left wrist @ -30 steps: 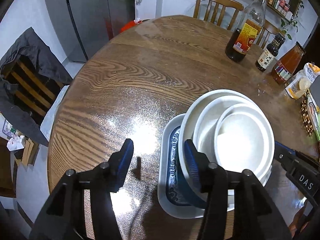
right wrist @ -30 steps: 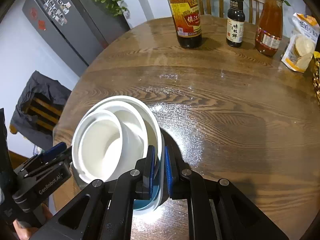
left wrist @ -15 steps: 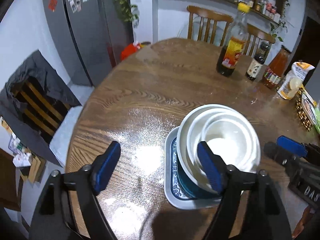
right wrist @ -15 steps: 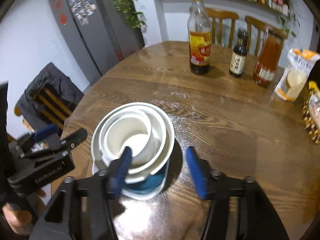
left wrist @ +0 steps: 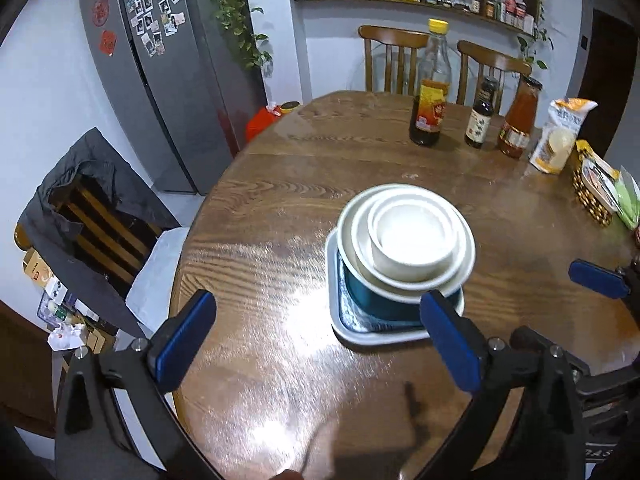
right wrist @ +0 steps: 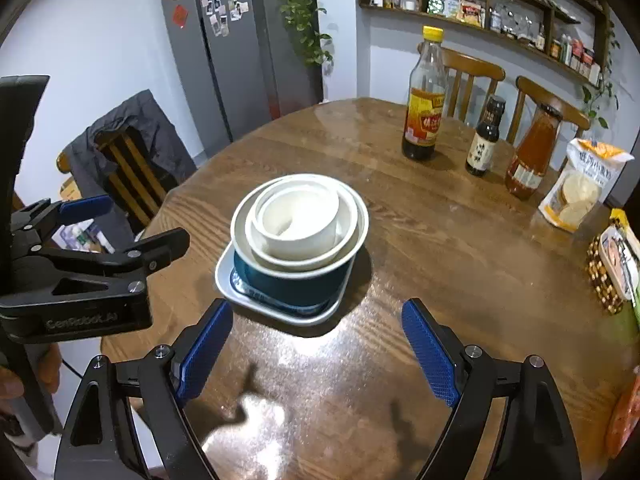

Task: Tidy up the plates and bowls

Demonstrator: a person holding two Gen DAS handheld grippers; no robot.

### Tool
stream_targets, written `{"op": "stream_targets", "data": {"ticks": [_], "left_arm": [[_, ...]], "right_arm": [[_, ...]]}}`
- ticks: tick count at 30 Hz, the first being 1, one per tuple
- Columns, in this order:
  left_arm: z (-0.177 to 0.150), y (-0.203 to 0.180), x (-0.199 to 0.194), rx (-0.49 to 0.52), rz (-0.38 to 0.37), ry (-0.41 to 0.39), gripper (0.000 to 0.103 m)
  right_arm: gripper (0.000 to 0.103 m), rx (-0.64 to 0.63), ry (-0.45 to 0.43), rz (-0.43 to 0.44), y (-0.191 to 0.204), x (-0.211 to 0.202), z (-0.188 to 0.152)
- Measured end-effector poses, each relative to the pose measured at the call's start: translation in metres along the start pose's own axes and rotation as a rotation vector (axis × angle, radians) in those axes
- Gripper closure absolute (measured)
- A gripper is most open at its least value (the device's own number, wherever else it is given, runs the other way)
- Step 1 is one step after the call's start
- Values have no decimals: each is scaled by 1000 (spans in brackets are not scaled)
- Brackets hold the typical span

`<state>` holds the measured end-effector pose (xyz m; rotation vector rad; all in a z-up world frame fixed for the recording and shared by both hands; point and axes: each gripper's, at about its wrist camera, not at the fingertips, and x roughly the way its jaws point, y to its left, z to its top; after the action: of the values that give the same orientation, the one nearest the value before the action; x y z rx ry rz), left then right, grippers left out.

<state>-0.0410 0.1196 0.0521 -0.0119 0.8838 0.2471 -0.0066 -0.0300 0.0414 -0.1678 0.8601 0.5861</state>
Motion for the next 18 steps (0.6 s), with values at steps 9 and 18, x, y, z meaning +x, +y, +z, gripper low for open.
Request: {"op": "stream_targets", "data": {"ticks": [9,18], "left_arm": [[-12,-2,-11,-9,0,7,1],[-20,-5,-12,-9,8,21,1]], "right_arm": [[16,8,-1,26,-3,-3,-9],[16,1,0,36,-2,-4,-11]]}}
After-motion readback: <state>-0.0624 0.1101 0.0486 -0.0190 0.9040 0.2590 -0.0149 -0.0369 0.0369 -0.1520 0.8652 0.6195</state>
